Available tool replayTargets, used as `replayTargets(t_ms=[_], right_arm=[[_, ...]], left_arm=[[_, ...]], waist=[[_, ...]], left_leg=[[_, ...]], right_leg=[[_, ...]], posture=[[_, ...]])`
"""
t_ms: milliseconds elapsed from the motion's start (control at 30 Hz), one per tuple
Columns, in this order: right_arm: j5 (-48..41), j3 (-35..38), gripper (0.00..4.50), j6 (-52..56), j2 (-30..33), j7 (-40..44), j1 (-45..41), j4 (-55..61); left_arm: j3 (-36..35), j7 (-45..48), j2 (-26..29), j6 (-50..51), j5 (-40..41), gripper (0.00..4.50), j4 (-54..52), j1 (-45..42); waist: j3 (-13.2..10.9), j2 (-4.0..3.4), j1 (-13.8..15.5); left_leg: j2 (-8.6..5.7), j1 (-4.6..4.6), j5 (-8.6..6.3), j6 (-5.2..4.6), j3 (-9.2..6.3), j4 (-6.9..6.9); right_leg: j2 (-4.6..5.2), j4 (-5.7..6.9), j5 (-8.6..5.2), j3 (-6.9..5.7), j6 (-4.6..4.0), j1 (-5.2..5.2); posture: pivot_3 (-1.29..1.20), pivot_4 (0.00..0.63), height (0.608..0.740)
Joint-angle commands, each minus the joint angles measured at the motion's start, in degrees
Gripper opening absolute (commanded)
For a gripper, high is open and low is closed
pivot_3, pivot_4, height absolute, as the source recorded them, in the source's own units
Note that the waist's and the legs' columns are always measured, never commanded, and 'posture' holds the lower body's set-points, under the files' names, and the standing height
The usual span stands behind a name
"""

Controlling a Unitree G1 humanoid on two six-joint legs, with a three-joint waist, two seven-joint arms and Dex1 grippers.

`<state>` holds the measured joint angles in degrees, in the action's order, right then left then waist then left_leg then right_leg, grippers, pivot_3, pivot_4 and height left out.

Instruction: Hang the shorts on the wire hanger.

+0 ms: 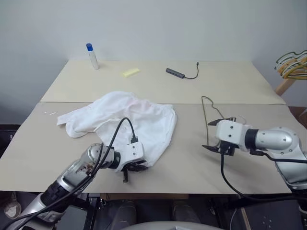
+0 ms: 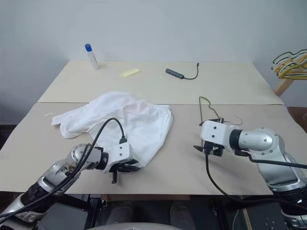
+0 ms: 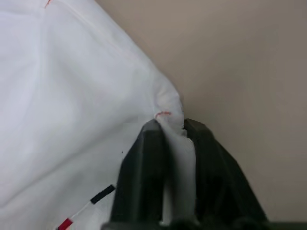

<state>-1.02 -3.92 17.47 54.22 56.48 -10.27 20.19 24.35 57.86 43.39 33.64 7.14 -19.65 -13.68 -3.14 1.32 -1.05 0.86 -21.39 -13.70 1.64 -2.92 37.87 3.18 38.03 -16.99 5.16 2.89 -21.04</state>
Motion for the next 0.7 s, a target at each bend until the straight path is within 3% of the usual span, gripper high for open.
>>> replayTargets(t_ms=[33,133,300,467,700], right_arm=[[0.69,-1.54,4.50,-1.49,-0.98,0.06,-2.59,-0.11],[3.92,-5.07,4.50,-5.18,-2.88,-1.26,-4.82,-2.95],[13.35,-12.77,4.50,-18.22,-8.19,-6.69,-10.36,-14.18],[21.06,-17.99,4.50,-29.70,-14.55,-13.50,-18.18,-28.22],[25.75,-23.04,4.50,-42.33,-23.46,-18.63,-27.47,-44.90]], left_arm=[[-5.09,2.03,3.49,-1.13,1.92,0.01,-2.15,0.62],[-9.98,4.35,7.23,-3.58,4.27,0.01,-3.94,2.16],[-25.23,11.21,14.27,-4.53,14.14,0.01,-9.02,7.37],[-37.65,16.34,19.43,-6.15,18.12,0.01,-10.99,14.70],[-51.62,20.47,21.59,-4.24,22.17,0.01,-14.42,22.14]], waist=[[0.00,0.00,-0.15],[0.00,0.00,-0.20],[0.00,0.02,-0.69],[-0.01,0.01,-1.43],[-0.01,0.02,-1.39]], left_leg=[[0.00,0.00,0.00,0.00,0.00,-0.01],[0.02,0.00,0.00,0.00,0.01,-0.02],[0.04,-0.04,0.00,0.00,0.08,-0.03],[0.05,0.00,0.00,0.00,0.07,-0.07],[0.07,0.04,0.00,0.01,0.01,-0.14]], right_leg=[[0.00,0.00,0.00,0.00,0.00,0.00],[-0.01,0.00,-0.01,0.00,-0.01,-0.02],[0.02,-0.01,-0.01,0.02,-0.03,-0.10],[0.01,0.04,-0.02,0.02,-0.08,-0.09],[-0.01,0.07,-0.05,-0.01,-0.16,-0.10]], posture=[[0.00,0.000,0.740],[0.00,0.000,0.740],[0.01,0.000,0.740],[0.04,0.000,0.740],[0.10,0.000,0.740]])
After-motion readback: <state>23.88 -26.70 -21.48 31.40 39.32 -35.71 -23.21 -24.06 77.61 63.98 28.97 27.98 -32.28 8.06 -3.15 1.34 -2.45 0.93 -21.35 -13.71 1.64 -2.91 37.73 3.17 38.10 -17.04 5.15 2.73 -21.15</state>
